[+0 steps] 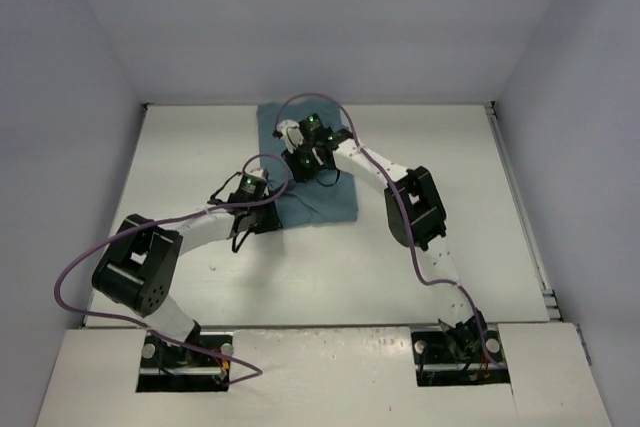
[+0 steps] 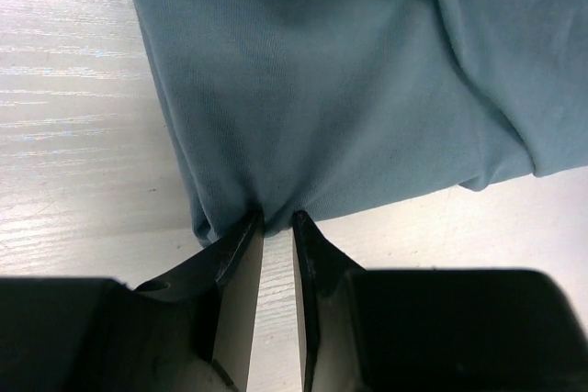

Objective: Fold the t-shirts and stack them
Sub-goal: Fold the folded rectangular tshirt in 1/3 of the way

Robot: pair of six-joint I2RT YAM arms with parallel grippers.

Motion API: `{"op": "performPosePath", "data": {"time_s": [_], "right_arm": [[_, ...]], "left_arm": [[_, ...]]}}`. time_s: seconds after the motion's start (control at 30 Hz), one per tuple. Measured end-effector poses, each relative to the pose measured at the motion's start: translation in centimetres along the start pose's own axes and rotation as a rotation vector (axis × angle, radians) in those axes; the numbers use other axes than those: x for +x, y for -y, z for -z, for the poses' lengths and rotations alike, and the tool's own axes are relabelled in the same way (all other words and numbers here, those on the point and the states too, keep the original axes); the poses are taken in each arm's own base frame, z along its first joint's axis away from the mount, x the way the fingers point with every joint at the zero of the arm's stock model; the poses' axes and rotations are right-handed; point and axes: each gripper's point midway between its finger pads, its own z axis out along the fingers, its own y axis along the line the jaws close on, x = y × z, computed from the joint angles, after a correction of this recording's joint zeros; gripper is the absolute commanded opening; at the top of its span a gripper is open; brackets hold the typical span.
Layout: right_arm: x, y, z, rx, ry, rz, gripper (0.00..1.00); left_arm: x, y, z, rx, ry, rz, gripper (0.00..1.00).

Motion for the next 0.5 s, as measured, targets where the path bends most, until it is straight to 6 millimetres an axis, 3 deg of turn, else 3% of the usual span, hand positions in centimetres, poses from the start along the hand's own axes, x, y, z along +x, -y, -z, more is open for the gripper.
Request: {"op": "performPosePath", "data": {"time_s": [0.27, 0.37, 0.5], "right_arm": [[-5.6, 6.1, 1.7, 0.141, 0.154, -0.038, 0.25], [-6.2, 8.8, 2.5, 0.207, 0.179, -0.079, 0.26], [-5.8, 10.7, 3.6, 0.241, 0.185, -0.123, 0.28]], "left_arm": [[0.1, 0.0, 0.1, 0.01, 0.016, 0.012, 0.17], [0.2, -0.1, 0.3, 0.009, 0.014, 0.013, 0.17], [0.6, -0.4, 0.7, -0.005, -0.004, 0.012, 0.17]]}}
